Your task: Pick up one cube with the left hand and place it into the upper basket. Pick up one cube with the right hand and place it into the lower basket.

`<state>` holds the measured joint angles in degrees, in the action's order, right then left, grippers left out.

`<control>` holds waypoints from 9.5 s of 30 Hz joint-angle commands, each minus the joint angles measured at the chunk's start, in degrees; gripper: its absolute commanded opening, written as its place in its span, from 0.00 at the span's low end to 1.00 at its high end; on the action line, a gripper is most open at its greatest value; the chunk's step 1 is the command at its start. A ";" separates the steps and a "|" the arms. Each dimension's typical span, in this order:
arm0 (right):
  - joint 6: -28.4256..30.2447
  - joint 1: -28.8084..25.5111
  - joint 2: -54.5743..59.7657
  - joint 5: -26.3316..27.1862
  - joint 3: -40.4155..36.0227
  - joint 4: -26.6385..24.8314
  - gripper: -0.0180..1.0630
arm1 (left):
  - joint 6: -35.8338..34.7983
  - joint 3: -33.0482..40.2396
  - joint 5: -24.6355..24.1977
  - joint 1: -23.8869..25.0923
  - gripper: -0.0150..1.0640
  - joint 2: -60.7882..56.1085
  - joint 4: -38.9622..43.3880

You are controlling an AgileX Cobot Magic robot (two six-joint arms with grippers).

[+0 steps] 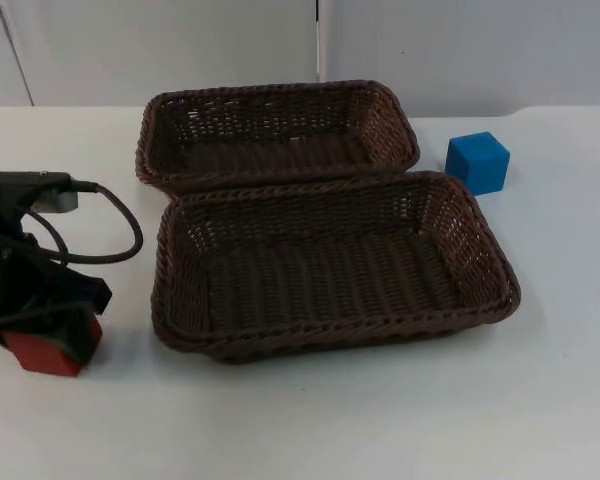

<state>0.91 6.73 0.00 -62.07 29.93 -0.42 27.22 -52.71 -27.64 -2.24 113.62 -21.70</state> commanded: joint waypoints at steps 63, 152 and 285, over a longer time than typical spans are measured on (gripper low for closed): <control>0.08 -0.11 0.00 0.45 -0.38 4.14 0.99 | 14.46 -10.06 -4.44 -5.68 0.01 -18.70 -23.82; 0.08 -0.11 0.00 0.45 -0.38 3.96 0.99 | -22.19 -64.16 -10.12 -17.17 0.93 23.74 13.13; -0.02 -0.11 5.48 1.14 0.28 4.13 0.99 | -30.25 8.36 -10.16 -17.06 0.93 -68.43 23.59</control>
<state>0.84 6.73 4.02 -61.96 30.04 3.54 -2.60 -44.68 -38.09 -19.07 45.43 1.75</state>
